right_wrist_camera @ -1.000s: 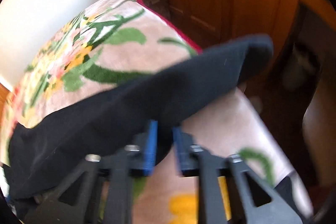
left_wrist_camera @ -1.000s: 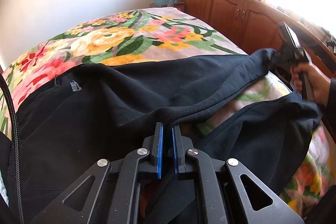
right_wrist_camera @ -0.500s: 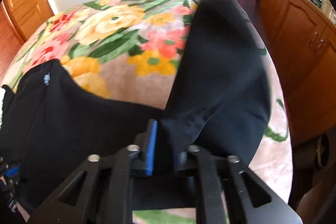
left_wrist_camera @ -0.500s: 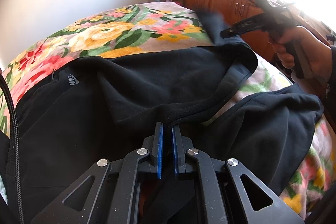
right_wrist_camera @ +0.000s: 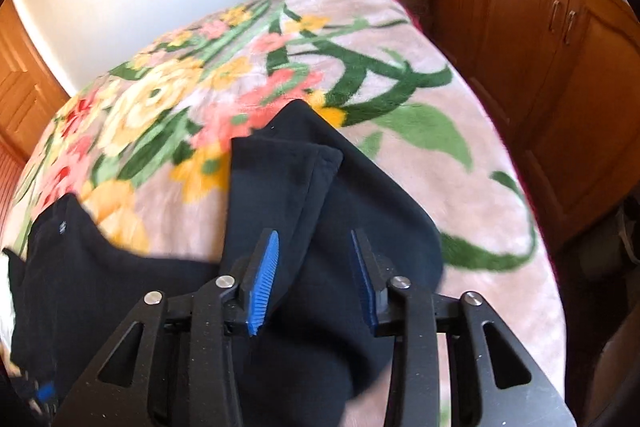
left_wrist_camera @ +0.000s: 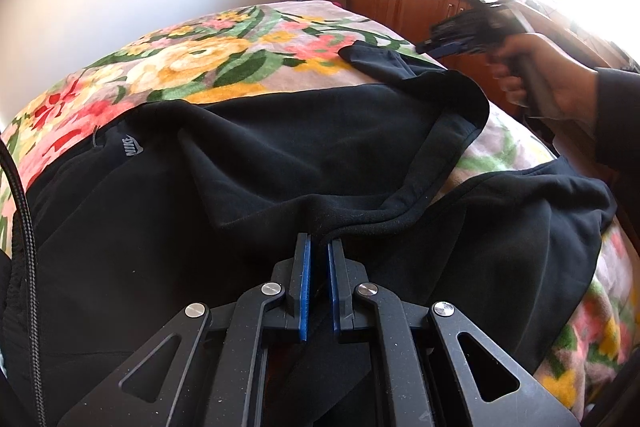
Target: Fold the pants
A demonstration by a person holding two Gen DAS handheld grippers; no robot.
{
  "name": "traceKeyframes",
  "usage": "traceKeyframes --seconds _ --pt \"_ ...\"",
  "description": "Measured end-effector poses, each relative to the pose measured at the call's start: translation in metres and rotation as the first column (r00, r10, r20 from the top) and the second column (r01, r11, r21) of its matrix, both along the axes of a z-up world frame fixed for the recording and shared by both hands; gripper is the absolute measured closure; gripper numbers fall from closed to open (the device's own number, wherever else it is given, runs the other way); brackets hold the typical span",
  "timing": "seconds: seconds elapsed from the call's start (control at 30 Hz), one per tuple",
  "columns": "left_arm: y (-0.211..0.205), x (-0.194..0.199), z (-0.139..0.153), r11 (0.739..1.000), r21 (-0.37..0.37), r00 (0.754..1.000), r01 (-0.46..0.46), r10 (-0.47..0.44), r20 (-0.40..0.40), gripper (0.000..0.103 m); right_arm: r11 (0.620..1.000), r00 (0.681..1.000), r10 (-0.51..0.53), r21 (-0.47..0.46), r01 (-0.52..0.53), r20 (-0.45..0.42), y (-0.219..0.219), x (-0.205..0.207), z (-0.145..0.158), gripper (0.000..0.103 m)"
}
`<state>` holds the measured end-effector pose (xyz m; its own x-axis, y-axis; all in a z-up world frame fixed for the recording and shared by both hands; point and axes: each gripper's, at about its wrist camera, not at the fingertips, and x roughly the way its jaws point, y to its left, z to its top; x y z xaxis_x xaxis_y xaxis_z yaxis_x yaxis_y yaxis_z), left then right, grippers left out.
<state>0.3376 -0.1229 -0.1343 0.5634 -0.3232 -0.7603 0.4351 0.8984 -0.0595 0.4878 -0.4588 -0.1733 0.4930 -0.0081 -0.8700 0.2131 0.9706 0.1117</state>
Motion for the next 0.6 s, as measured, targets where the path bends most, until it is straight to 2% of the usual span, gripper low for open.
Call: traceKeyframes --seconds 0.07,0.2,0.3,0.37,0.43,0.47,0.53,0.6 --pt "0.001 0.002 0.000 1.000 -0.014 1.000 -0.007 0.007 -0.005 0.095 1.000 1.000 -0.009 -0.011 0.009 -0.022 -0.001 0.020 -0.011 0.059" --pt "0.001 0.005 0.000 1.000 -0.023 1.000 -0.010 0.010 -0.003 0.095 0.999 0.994 -0.041 -0.006 0.041 -0.104 -0.008 0.053 -0.037 0.059" --pt "0.001 0.007 -0.003 1.000 -0.025 1.000 -0.013 0.013 -0.003 0.095 0.999 0.991 -0.038 0.030 0.042 -0.129 -0.012 0.065 -0.045 0.059" --pt "0.001 0.007 -0.005 1.000 -0.023 1.000 -0.017 0.017 -0.007 0.095 1.000 0.990 -0.024 0.012 0.025 -0.137 -0.009 0.069 -0.046 0.059" --pt "0.000 0.007 -0.006 1.000 -0.012 1.000 -0.022 0.021 -0.006 0.095 0.999 0.987 0.002 -0.031 -0.007 -0.163 -0.002 0.071 -0.048 0.079" --pt "0.000 0.007 -0.005 1.000 -0.007 1.000 -0.027 0.027 -0.001 0.095 0.997 0.985 0.031 -0.067 -0.043 -0.171 0.005 0.070 -0.046 0.095" --pt "0.000 0.006 -0.001 0.999 -0.001 0.999 -0.046 0.046 0.019 0.096 0.985 0.989 0.069 -0.146 -0.088 -0.128 0.014 0.064 -0.030 0.096" --pt "-0.001 0.007 0.007 0.998 0.006 0.998 -0.055 0.055 0.041 0.096 0.982 0.997 0.058 -0.175 -0.067 -0.058 0.013 0.059 -0.003 0.096"
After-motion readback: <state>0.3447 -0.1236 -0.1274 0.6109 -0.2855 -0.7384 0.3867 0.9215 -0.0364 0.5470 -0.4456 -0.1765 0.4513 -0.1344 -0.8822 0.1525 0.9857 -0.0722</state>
